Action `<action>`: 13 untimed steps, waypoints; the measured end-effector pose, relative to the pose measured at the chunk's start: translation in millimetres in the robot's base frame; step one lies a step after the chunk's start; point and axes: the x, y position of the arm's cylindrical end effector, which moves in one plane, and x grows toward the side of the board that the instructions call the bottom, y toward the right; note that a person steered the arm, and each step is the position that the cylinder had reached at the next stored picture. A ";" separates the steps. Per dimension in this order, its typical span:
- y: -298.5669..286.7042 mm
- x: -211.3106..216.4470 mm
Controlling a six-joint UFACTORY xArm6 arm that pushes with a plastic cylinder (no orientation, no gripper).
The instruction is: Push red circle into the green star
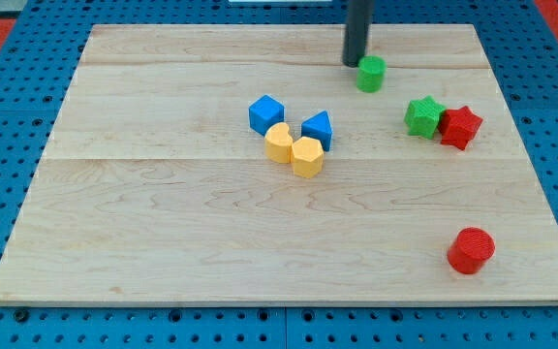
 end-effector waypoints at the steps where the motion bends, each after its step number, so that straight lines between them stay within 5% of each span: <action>1: 35.1 25.0; 2: 50.2 41.1; 4: 147.1 0.9; 5: 182.3 58.4; 8: 159.6 314.0; 9: 103.5 333.9; 12: 60.6 259.4; 13: 26.8 273.2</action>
